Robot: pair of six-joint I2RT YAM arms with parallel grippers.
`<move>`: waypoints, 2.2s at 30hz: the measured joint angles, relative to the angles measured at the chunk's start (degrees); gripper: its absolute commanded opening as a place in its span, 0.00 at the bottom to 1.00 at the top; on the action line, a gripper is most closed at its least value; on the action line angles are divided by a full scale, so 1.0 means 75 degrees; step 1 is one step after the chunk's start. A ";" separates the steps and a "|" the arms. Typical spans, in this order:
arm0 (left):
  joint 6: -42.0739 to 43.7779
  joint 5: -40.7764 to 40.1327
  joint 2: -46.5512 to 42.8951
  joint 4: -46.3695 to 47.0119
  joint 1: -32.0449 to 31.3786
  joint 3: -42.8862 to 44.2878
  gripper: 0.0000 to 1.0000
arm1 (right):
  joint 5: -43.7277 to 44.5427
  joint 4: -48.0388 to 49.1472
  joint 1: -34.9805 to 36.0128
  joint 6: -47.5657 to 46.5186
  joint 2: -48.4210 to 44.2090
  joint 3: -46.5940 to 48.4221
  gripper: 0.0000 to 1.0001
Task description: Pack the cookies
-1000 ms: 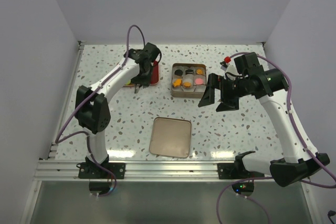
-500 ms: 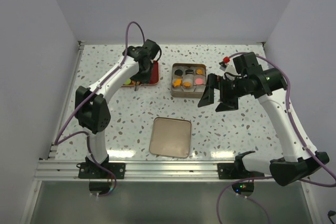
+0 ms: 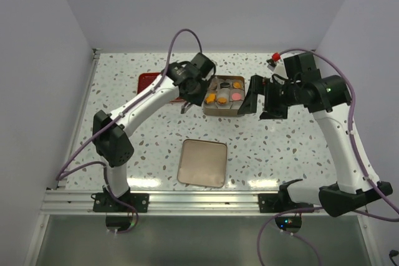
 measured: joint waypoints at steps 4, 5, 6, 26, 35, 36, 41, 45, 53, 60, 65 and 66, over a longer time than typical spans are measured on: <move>-0.0058 0.0402 -0.0020 0.0399 -0.0874 -0.0047 0.35 | 0.0306 0.0061 -0.0003 -0.0058 0.0017 0.0796 0.99; -0.0090 0.0501 -0.0017 0.0490 -0.1014 -0.0076 0.35 | 0.0347 0.0073 -0.0003 -0.0076 -0.0006 0.0866 0.99; -0.0111 0.0592 -0.0003 0.0551 -0.1110 -0.0096 0.35 | 0.0376 0.0073 -0.0003 -0.0096 -0.0029 0.0877 0.99; -0.0376 0.1268 0.1323 0.1195 -0.1390 0.0090 0.47 | 0.0391 0.0044 -0.0003 -0.0184 -0.0023 0.0527 0.99; -0.0431 0.1271 0.1341 0.1303 -0.1393 0.0289 0.54 | 0.0388 0.0041 -0.0003 -0.0187 -0.0023 0.0405 0.99; -0.0431 0.1268 0.1355 0.1303 -0.1393 0.0323 0.54 | 0.0388 0.0044 -0.0003 -0.0187 -0.0023 0.0405 0.99; -0.0428 0.1145 0.1405 0.1241 -0.1381 0.0568 0.54 | 0.0388 0.0044 -0.0003 -0.0187 -0.0035 0.0399 0.99; -0.0425 0.1061 0.1373 0.1209 -0.1250 0.0629 0.54 | 0.0391 0.0041 -0.0003 -0.0178 -0.0061 0.0382 0.99; -0.0271 0.0953 0.0064 0.1078 0.0166 -0.0493 0.53 | 0.0402 0.0026 -0.0003 0.0111 0.0032 0.0530 0.99; 0.0070 0.0539 -0.0662 0.0868 0.1559 -0.0819 0.54 | 0.0411 0.0038 -0.0003 0.0554 0.0391 0.0472 0.99; 0.0248 0.0466 -0.0542 0.0793 0.2124 -0.1186 0.54 | 0.0533 0.0026 -0.0003 0.0772 0.0697 0.0478 0.98; 0.0294 0.0443 -0.0458 0.0801 0.2203 -0.1236 0.54 | 0.0554 0.0020 -0.0003 0.0828 0.0755 0.0519 0.99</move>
